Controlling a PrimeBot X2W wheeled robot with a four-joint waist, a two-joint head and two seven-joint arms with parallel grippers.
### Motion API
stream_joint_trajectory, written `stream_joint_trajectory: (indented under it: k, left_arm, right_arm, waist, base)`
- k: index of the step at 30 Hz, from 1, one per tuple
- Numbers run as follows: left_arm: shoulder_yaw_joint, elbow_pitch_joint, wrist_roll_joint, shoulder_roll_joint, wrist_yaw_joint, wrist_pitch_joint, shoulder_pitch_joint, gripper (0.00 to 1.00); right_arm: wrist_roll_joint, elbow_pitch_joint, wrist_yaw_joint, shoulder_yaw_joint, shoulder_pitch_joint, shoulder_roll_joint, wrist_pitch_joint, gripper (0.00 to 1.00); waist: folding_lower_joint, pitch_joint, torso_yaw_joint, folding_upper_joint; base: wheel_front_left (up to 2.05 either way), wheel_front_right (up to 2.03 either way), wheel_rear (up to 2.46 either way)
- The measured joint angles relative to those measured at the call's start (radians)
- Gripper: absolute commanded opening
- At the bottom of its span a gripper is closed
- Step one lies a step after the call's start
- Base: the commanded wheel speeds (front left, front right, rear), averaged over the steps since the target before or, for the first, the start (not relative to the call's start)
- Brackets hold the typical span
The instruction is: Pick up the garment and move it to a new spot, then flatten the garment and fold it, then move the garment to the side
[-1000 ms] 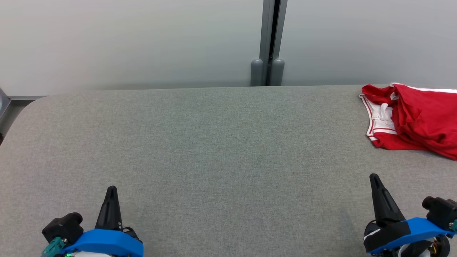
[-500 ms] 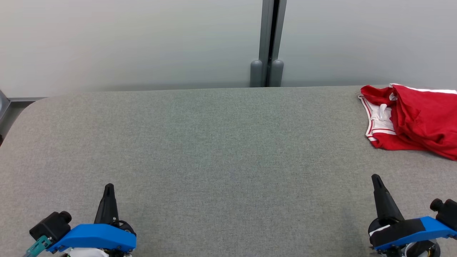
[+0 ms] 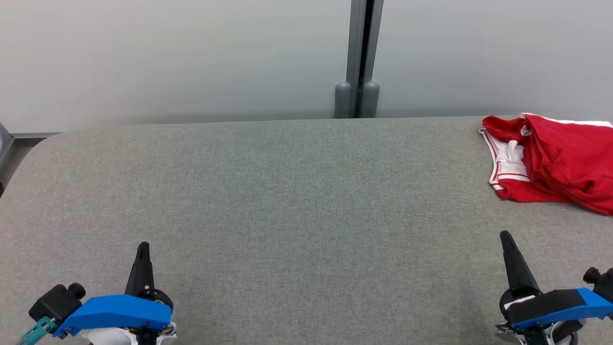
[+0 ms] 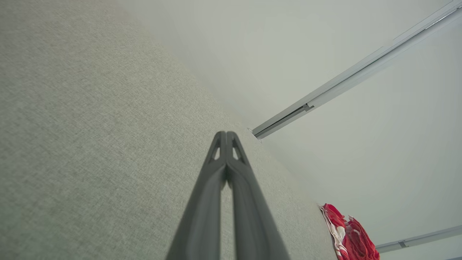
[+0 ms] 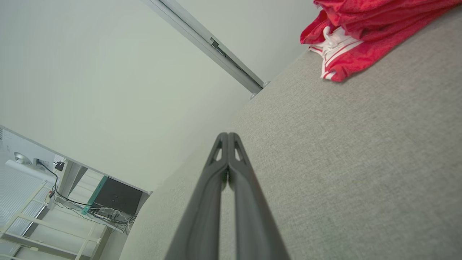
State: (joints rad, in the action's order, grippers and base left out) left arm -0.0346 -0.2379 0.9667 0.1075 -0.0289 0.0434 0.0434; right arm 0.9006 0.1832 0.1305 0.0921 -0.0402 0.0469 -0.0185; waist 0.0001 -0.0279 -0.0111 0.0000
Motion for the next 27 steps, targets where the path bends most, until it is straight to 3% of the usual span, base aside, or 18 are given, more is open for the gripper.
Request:
stream_joint_trajectory:
  k: [27]
  left_arm:
    - [0.062,-0.003,0.266,-0.023,-0.042,-0.066,0.022,0.0]
  right_arm:
    - [0.293,0.026,0.0,0.009,-0.026,0.0,-0.039,0.0]
  waist:
    - [0.0,0.008,0.004,0.0]
  base:
    - [0.0,0.0,0.0]
